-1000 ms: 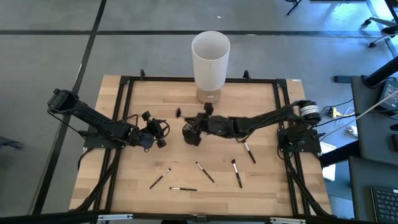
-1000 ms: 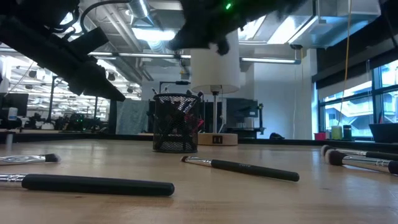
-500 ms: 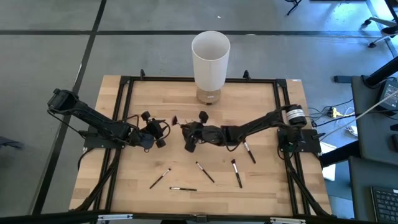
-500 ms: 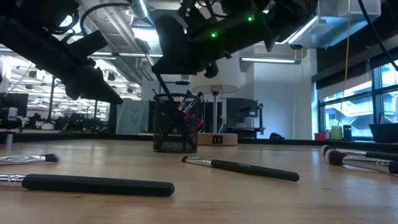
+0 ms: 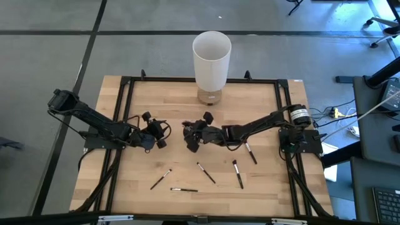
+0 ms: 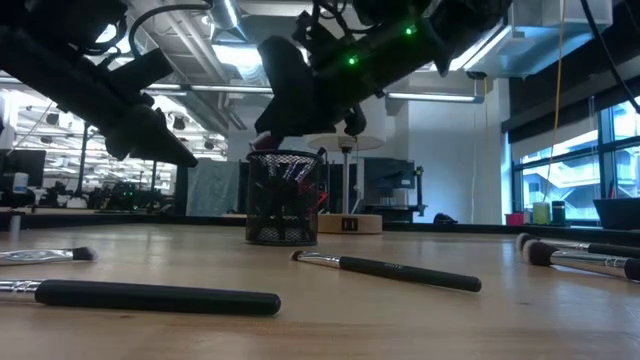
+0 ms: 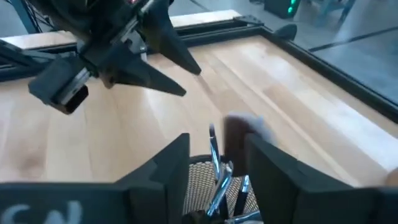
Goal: Put items in baskets/containers
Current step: Put the highlighter brush into the holder, then put the blush brush into the holder
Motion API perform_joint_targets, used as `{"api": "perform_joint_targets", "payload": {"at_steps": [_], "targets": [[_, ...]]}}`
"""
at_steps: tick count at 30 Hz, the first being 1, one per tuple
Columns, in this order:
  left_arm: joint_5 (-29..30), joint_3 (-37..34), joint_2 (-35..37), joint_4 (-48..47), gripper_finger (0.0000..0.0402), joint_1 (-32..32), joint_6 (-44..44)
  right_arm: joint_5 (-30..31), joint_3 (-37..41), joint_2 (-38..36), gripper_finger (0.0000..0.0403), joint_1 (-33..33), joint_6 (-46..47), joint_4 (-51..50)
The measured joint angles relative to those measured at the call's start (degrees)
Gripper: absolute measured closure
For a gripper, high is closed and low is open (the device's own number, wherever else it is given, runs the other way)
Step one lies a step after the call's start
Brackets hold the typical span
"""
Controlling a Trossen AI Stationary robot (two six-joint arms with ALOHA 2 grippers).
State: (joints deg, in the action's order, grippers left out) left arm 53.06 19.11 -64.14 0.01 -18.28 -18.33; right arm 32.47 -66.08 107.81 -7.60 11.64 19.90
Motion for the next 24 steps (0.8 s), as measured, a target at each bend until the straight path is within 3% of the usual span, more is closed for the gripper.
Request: {"api": "perform_joint_targets", "payload": {"at_steps": [4,7,10,14,19,22,24], "targets": [[0.0,0.0,0.0,0.0,0.0274,0.0,0.0,2.9,0.0,-1.8,0.0245,-1.1,-0.4,-2.4],[-0.1,0.0,0.0,0.0,0.0274,0.0,-0.5,6.3,0.0,-6.4,0.0251,-2.5,1.3,-10.2],[-0.2,0.0,0.0,-0.2,0.0274,0.0,-0.7,7.7,0.0,-13.1,0.0257,-3.6,9.4,-23.2],[-0.5,0.0,0.0,-0.2,0.0274,0.0,-1.5,-1.8,-0.1,-21.1,0.0265,-3.3,28.5,-47.3],[-0.5,0.0,0.0,-0.2,0.0274,0.0,-2.5,-11.6,0.0,-22.2,0.0274,-3.2,50.2,-78.1],[-0.5,0.0,0.0,-0.1,0.0274,0.0,-3.4,-17.2,0.0,-20.4,0.0276,-4.4,56.3,-89.0],[-0.5,0.0,0.0,0.2,0.0274,0.0,-3.5,-19.8,0.0,-19.6,0.0275,-5.1,56.9,-91.2]]}}
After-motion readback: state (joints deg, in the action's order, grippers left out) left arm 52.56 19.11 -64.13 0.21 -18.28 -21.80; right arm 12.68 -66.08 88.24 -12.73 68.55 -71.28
